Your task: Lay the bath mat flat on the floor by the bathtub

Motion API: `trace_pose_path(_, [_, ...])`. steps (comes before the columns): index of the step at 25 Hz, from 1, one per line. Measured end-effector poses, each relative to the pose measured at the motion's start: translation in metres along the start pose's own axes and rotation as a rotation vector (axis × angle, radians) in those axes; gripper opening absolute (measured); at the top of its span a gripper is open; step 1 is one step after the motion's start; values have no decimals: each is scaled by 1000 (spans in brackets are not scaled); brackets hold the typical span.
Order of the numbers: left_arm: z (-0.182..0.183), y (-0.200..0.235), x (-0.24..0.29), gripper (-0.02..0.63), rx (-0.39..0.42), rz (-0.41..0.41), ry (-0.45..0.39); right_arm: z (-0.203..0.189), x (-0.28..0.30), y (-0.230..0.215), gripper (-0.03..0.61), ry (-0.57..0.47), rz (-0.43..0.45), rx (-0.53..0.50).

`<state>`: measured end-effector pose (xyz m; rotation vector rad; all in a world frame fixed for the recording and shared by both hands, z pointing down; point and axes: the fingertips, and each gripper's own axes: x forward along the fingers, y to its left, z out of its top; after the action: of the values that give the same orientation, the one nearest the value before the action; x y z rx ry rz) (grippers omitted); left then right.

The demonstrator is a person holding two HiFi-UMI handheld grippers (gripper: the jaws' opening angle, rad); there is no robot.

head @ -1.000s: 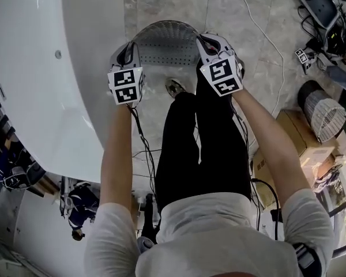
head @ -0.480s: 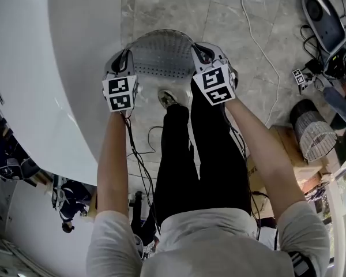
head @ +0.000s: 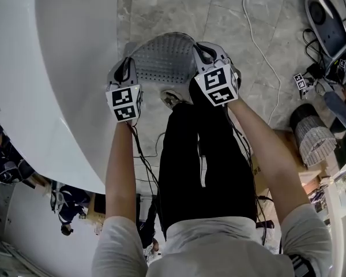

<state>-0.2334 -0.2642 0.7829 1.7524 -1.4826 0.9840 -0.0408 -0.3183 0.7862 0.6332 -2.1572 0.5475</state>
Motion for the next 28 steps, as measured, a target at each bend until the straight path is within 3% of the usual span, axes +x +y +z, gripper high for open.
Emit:
trace_pose_path(11, [-6, -3, -3, 28, 93, -34, 2, 1, 3, 10, 15, 37, -18, -49])
trace_pose_path(14, [-9, 1, -3, 28, 172, -51, -21, 4, 8, 13, 15, 31, -16, -122])
trace_pose_path(16, [-6, 5, 2, 28, 201, -54, -52, 5, 12, 3, 15, 13, -36, -114])
trace_pose_path(21, [-20, 12, 16, 28, 107, -44, -47, 1, 22, -7, 17, 26, -53, -123])
trace_pose_path(25, [-15, 15, 37, 28, 86, -24, 1, -9, 33, 0, 15, 50, 4, -150])
trace_pose_path(28, [3, 17, 68, 28, 88, -27, -1, -4, 54, -20, 15, 54, 19, -160])
